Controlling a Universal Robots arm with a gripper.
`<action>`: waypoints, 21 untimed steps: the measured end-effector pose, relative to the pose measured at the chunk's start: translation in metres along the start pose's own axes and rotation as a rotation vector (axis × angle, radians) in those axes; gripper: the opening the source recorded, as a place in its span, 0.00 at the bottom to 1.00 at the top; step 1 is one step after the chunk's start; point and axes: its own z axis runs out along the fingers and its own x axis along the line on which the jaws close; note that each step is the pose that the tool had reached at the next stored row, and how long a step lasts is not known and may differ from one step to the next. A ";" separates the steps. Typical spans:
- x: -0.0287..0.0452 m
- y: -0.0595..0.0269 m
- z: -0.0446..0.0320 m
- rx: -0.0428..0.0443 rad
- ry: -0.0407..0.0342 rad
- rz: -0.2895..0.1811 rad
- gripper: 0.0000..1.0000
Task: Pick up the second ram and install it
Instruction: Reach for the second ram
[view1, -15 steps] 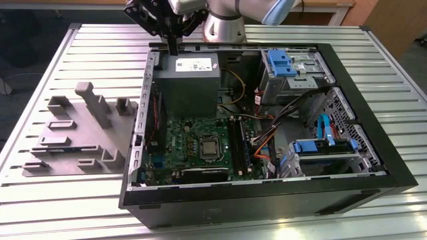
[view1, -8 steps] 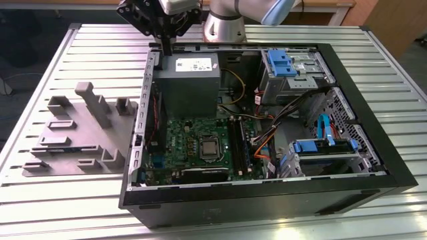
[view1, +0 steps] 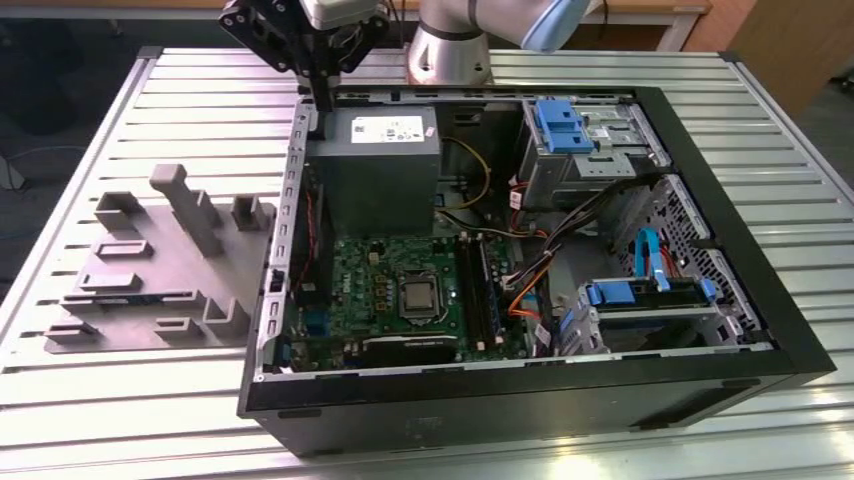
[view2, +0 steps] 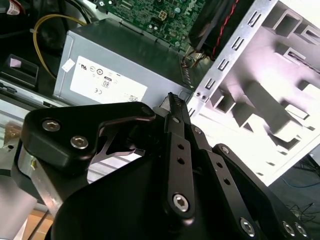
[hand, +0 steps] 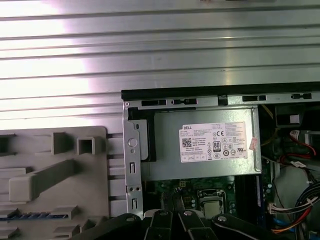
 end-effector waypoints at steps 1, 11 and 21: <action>0.0012 -0.0001 0.0000 -0.0001 0.0000 0.000 0.11; 0.0109 -0.0010 -0.0003 -0.0007 0.0000 0.000 0.11; 0.0193 -0.0018 -0.0004 -0.0015 0.0000 0.000 0.11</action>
